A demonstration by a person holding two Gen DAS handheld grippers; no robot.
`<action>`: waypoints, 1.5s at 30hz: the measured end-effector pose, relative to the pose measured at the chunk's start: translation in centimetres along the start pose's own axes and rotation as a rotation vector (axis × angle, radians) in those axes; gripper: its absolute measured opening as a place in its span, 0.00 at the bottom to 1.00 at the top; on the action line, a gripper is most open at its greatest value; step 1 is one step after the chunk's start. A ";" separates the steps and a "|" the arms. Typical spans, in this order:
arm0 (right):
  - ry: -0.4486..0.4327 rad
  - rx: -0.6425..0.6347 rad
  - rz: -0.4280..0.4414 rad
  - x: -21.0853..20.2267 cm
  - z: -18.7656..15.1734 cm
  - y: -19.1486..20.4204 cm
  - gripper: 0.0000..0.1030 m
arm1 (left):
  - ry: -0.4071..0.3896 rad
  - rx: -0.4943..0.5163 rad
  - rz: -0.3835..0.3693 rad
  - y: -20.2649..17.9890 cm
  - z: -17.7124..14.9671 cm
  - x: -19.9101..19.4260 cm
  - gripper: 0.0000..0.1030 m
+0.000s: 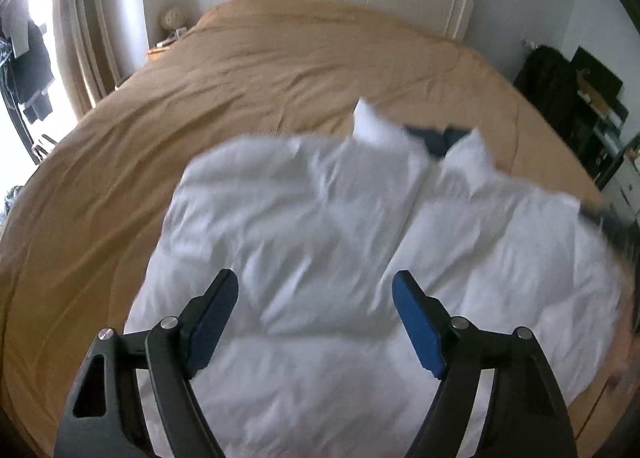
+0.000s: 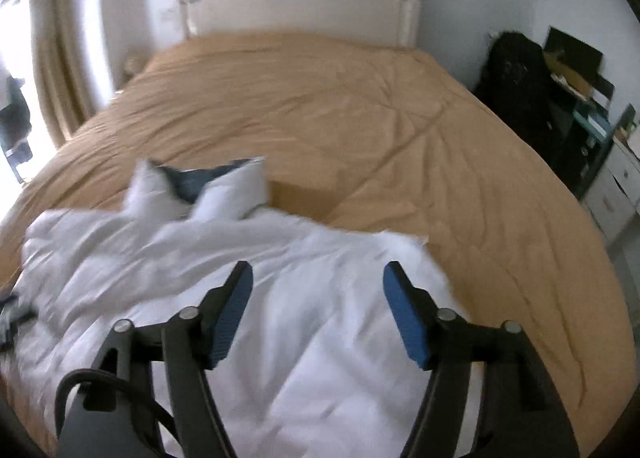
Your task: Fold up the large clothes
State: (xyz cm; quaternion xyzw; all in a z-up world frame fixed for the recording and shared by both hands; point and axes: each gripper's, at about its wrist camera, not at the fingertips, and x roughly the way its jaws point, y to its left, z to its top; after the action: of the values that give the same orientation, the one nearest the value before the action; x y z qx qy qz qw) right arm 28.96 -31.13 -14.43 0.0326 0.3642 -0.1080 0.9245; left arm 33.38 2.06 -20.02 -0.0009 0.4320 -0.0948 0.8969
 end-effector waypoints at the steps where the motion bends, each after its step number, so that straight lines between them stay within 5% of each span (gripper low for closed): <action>1: 0.015 -0.016 0.013 0.1 -0.3 1.1 0.67 | -0.012 -0.009 0.007 -0.5 0.6 0.3 0.78; 5: 0.084 -0.041 0.076 1.7 -1.4 4.1 0.67 | 0.037 0.013 0.082 -2.6 2.1 4.6 0.78; 8: 0.156 -0.096 0.043 3.7 -2.9 5.1 0.67 | 0.093 0.016 0.155 -1.7 2.2 8.6 0.83; 10: 0.173 -0.088 0.034 4.6 -4.3 4.2 0.67 | 0.098 -0.007 0.155 -0.1 2.5 9.2 0.89; 15: 0.156 -0.063 -0.065 5.2 -4.7 -1.1 0.67 | 0.119 -0.045 0.297 4.7 3.1 9.9 0.96; 17: 0.170 0.012 -0.090 5.4 -5.0 -4.0 0.78 | 0.123 -0.072 0.325 6.7 2.8 10.1 0.97; 20: 0.197 0.138 -0.092 5.4 -5.7 -7.9 0.87 | 0.134 -0.162 0.285 9.2 2.4 9.5 0.95; 21: 0.211 0.216 -0.055 5.4 -6.1 -9.4 0.87 | 0.113 -0.191 0.279 9.8 2.4 8.4 0.85; 22: 0.206 0.258 -0.040 5.2 -6.3 -10.1 0.84 | 0.084 -0.207 0.282 9.7 2.4 7.1 0.77; 23: 0.178 0.286 -0.037 4.2 -6.5 -10.4 0.69 | 0.049 -0.212 0.277 9.5 2.4 5.4 0.64; 24: 0.143 0.282 -0.034 3.0 -6.4 -10.2 0.53 | 0.013 -0.206 0.259 9.0 2.2 3.7 0.64; 25: 0.107 0.263 -0.034 1.7 -6.4 -9.6 0.50 | -0.042 -0.188 0.230 8.0 1.7 1.5 0.64; 28: -0.061 0.166 -0.005 -3.8 -6.6 -5.7 0.50 | -0.179 -0.115 0.138 4.0 -1.3 -4.2 0.67; 32: -0.203 0.071 0.055 -9.2 -8.5 -0.1 0.52 | -0.218 -0.029 0.076 -1.3 -6.2 -6.2 0.69; 36: -0.250 0.011 -0.091 -11.2 -11.1 3.0 0.53 | -0.098 -0.050 0.038 -2.9 -8.3 -3.2 0.69; 40: -0.295 0.014 -0.280 -11.9 -11.9 0.9 0.71 | -0.129 -0.092 0.081 -1.0 -8.6 -3.2 0.69; 45: -0.319 0.113 0.000 -12.7 -11.3 1.3 0.71 | -0.175 -0.123 0.054 -0.9 -8.4 -4.1 0.69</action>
State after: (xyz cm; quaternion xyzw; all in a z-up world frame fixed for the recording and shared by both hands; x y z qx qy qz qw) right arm 12.66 -26.07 -14.05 0.0671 0.2059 -0.1323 0.9673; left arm 24.22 2.58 -22.09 -0.0524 0.3569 -0.0433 0.9317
